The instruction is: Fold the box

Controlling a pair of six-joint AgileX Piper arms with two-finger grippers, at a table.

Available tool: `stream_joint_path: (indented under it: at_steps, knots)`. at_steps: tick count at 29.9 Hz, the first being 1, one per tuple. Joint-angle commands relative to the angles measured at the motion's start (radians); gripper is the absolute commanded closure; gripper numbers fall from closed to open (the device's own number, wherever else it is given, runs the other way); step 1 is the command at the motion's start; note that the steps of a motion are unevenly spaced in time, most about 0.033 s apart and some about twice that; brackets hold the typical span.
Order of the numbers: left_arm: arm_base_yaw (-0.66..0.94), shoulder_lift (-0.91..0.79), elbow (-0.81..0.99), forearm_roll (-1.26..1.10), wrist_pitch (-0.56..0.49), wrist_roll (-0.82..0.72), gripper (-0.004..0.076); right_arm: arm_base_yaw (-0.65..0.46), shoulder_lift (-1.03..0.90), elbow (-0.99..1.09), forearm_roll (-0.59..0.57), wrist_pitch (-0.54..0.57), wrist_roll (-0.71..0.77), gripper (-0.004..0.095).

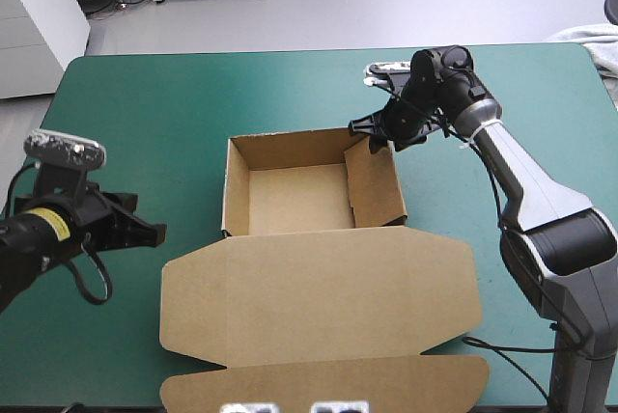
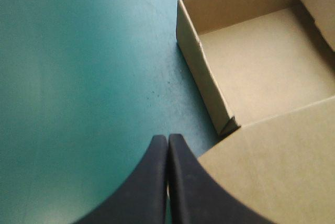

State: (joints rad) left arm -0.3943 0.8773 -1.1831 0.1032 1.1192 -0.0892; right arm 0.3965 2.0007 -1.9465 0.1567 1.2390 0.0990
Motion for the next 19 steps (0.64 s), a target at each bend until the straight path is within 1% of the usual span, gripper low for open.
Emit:
stream_joint_path:
  at_steps: [1,6,10,12,15,16,18,19]
  knots:
    - [-0.005,-0.082,0.111,0.0,-0.087,-0.03,0.0734,-0.005,-0.054,0.048,0.046,0.015,-0.053,0.0467]
    - [-0.005,-0.179,0.267,0.0,-0.115,-0.038,0.0734,-0.003,-0.054,0.143,0.094,0.015,-0.081,0.0467]
    - [-0.005,-0.248,0.371,-0.003,-0.155,-0.038,0.0734,-0.001,-0.054,0.21,0.093,0.015,-0.099,0.0468]
    - [-0.005,-0.274,0.409,-0.003,-0.162,-0.038,0.0734,-0.001,-0.054,0.228,0.079,0.015,-0.108,0.0494]
    - [-0.005,-0.3,0.451,-0.003,-0.164,-0.038,0.0734,-0.001,-0.054,0.23,0.056,0.008,-0.108,0.0664]
    - [-0.005,-0.305,0.464,-0.003,-0.164,-0.038,0.0734,-0.001,-0.059,0.23,0.048,0.003,-0.108,0.0768]
    - [-0.005,-0.308,0.478,-0.004,-0.161,-0.038,0.0734,-0.001,-0.063,0.228,0.04,0.003,-0.099,0.0911]
    - [-0.005,-0.308,0.482,-0.004,-0.161,-0.038,0.0734,-0.001,-0.063,0.228,0.036,0.003,-0.091,0.0921]
